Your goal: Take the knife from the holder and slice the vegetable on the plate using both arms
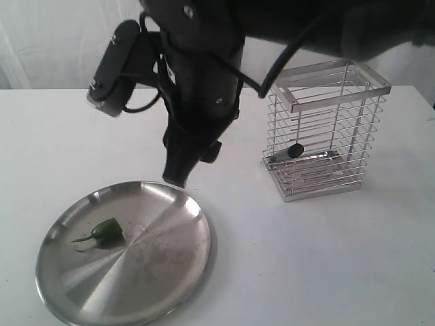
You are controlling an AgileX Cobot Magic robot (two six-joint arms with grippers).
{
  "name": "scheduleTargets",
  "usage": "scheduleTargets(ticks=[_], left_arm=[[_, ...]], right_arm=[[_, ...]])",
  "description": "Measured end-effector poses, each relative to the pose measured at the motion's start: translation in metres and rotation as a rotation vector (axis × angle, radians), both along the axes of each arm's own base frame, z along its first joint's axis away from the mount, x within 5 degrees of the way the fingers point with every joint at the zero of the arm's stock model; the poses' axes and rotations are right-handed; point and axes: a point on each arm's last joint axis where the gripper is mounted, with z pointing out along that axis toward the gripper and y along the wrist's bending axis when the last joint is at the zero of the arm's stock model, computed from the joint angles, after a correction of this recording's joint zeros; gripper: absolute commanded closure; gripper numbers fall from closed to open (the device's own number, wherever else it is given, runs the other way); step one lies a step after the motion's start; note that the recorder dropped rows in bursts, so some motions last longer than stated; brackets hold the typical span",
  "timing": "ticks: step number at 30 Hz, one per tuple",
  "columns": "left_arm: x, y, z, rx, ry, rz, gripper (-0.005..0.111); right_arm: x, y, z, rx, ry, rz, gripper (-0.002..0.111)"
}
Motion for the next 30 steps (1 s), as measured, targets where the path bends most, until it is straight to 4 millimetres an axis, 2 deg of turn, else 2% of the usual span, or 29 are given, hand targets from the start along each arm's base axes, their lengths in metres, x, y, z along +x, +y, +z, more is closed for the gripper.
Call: scheduleTargets(ticks=[4, 9, 11, 14, 17, 19, 22, 24, 25, 27, 30], left_arm=[[0.000, 0.000, 0.000, 0.000, 0.000, 0.000, 0.107], [0.000, 0.000, 0.000, 0.000, 0.000, 0.000, 0.107], [0.000, 0.000, 0.000, 0.000, 0.000, 0.000, 0.107], [0.000, 0.000, 0.000, 0.000, 0.000, 0.000, 0.107], [0.000, 0.000, 0.000, 0.000, 0.000, 0.000, 0.107], [0.000, 0.000, 0.000, 0.000, 0.000, 0.000, 0.107], [0.000, 0.000, 0.000, 0.000, 0.000, 0.000, 0.107], [0.000, 0.000, 0.000, 0.000, 0.000, 0.000, 0.107], [0.000, 0.000, 0.000, 0.000, 0.000, 0.000, 0.107], [0.000, 0.000, 0.000, 0.000, 0.000, 0.000, 0.107], [0.000, 0.000, 0.000, 0.000, 0.000, 0.000, 0.107]], right_arm=[[0.007, -0.006, -0.020, -0.120, -0.049, -0.017, 0.040], [0.008, -0.008, -0.019, -0.012, -0.061, -0.203, 0.044], [0.006, -0.012, -0.018, 0.098, 0.015, -0.317, 0.044], [0.000, -0.017, -0.017, 0.308, 0.292, -0.491, 0.044], [0.007, -0.030, -0.009, 0.462, 0.475, -0.598, 0.044], [0.016, -0.047, 0.002, 0.542, 0.508, -0.661, 0.044], [0.021, -0.100, 0.035, 0.750, 0.545, -0.790, 0.044], [0.015, -0.130, 0.042, 0.860, 0.596, -0.876, 0.044], [0.013, -0.139, 0.041, 0.885, 0.613, -0.909, 0.045], [0.010, -0.166, 0.020, 0.914, 0.679, -1.041, 0.045], [0.019, -0.188, -0.018, 0.903, 0.781, -1.199, 0.045]])
